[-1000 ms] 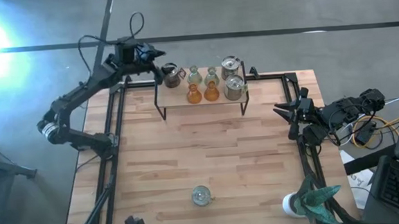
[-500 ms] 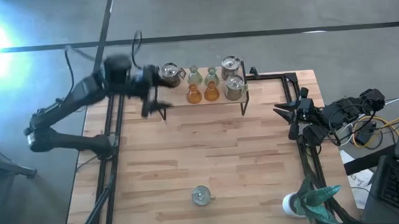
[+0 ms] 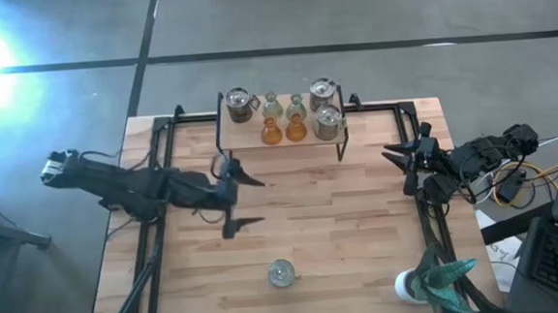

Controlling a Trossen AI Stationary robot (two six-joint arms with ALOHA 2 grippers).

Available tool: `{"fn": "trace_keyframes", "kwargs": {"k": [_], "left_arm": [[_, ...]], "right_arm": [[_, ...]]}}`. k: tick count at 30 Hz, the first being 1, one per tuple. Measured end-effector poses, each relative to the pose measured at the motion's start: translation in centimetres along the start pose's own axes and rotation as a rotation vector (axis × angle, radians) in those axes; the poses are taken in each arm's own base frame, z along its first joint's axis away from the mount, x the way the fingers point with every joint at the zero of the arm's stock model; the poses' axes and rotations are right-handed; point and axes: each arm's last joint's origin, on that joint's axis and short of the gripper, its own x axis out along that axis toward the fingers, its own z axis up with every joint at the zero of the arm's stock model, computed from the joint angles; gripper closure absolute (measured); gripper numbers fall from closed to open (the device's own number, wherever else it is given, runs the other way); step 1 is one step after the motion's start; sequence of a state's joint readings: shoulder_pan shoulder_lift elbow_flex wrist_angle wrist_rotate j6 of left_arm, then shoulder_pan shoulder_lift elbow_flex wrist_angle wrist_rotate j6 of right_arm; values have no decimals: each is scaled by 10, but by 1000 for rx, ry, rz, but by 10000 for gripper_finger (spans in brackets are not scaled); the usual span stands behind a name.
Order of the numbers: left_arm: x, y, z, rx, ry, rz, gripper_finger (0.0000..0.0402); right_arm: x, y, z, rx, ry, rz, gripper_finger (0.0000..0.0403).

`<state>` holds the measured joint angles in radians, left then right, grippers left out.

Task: Pick & Place candle stick holders
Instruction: Put the green scented candle on the shelf aligned with the brown scented candle

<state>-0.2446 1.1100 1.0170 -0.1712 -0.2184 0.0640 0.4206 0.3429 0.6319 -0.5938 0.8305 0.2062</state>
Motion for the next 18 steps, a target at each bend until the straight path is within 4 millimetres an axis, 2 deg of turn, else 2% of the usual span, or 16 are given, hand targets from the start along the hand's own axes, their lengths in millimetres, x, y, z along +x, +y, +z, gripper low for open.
{"fn": "trace_keyframes", "kwargs": {"k": [6, 9, 13, 18], "left_arm": [[7, -5, -32, -226, 111, -16, 2], [10, -12, -53, -233, 186, -119, 2], [15, -25, -93, -256, 285, -165, 2], [17, -37, -134, -326, 205, -202, 3]], "right_arm": [[0, 0, 0, 0, 0, 0, 322], [0, 0, 0, 0, 0, 0, 329], [0, 0, 0, 0, 0, 0, 335], [0, 0, 0, 0, 0, 0, 330]]}}
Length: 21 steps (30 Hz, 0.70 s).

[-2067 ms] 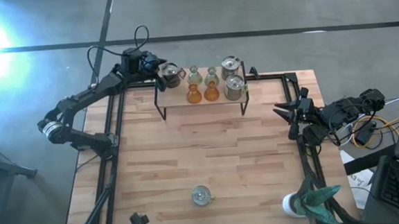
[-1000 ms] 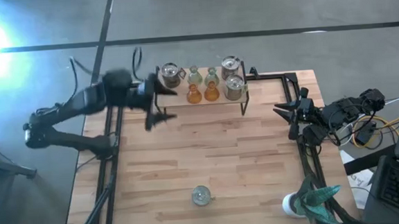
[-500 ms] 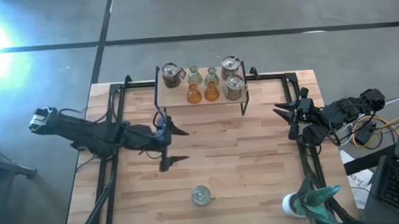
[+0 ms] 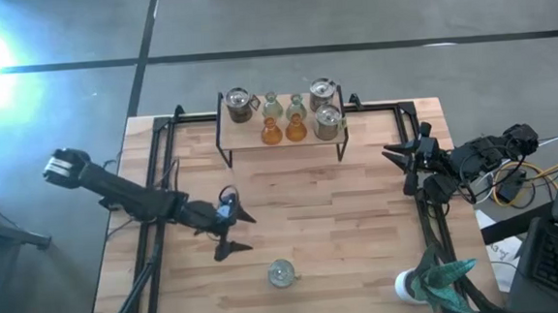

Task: Pick & Place candle stick holders
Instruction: Put the green scented candle on the shelf aligned with the brown scented candle

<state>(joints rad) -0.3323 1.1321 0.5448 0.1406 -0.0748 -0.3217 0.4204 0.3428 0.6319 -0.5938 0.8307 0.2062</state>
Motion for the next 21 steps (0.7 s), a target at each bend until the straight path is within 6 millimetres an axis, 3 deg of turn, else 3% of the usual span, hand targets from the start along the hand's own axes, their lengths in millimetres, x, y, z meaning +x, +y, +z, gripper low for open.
{"fn": "trace_keyframes", "kwargs": {"k": [4, 10, 21], "left_arm": [[8, 3, -29, -30, -27, -1, 3], [34, 1, -57, 42, 29, -6, 3], [80, -13, -68, 63, 0, -195, 3]], "right_arm": [[0, 0, 0, 0, 0, 0, 323], [0, 0, 0, 0, 0, 0, 314], [0, 0, 0, 0, 0, 0, 316]]}}
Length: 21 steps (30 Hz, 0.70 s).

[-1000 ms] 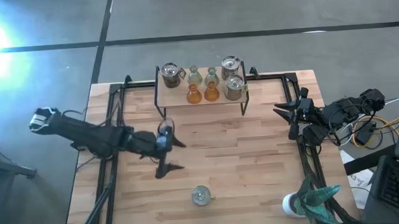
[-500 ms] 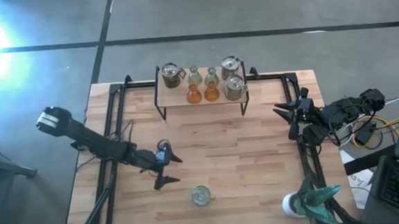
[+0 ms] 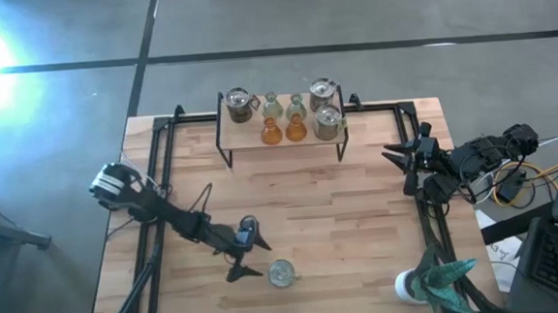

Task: Pick & Place candle stick holders
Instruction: Put the green scented candle on the shelf aligned with the brown scented candle

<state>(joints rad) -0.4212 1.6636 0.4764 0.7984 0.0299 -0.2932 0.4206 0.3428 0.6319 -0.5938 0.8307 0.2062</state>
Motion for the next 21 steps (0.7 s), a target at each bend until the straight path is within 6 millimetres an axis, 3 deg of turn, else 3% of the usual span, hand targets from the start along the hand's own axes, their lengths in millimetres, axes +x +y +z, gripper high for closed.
{"fn": "trace_keyframes", "kwargs": {"k": [10, 21], "left_arm": [[37, -16, 11, 40, -44, 40, 3], [66, -22, 22, 57, -76, 33, 3]], "right_arm": [[0, 0, 0, -1, 1, 0, 335], [0, 0, 0, -1, 0, 0, 319]]}}
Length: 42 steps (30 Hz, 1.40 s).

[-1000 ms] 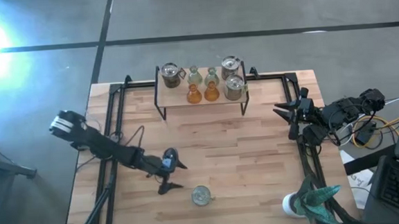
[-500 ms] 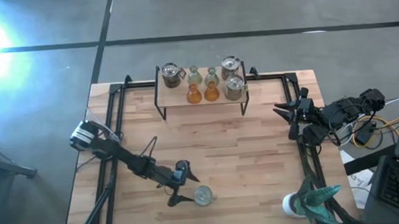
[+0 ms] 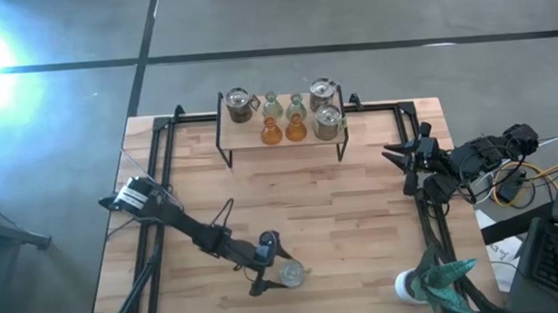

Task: Pick & Place candle stick holders
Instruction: Put the green scented candle on the shelf aligned with the brown scented candle

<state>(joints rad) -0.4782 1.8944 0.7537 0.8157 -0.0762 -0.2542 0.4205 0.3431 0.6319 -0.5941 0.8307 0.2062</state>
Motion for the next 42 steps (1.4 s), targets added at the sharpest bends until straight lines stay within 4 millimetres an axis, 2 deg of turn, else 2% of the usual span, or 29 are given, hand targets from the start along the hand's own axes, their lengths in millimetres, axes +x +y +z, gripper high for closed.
{"fn": "trace_keyframes", "kwargs": {"k": [11, 22, 27, 32, 42], "left_arm": [[28, 0, -6, 20, -22, -3, 3], [46, -1, -10, 11, -117, -45, 2], [52, -2, -8, 15, -149, -66, 2], [58, -2, -4, 99, -133, -106, 2], [64, 3, -1, 92, -93, -143, 2]], "right_arm": [[0, 0, 0, 0, 0, 0, 310], [0, 0, 0, 1, -1, 0, 331], [0, 0, 0, 0, 0, 0, 334], [0, 0, 0, 0, 0, 0, 325], [0, 0, 0, 1, 0, 0, 311]]}}
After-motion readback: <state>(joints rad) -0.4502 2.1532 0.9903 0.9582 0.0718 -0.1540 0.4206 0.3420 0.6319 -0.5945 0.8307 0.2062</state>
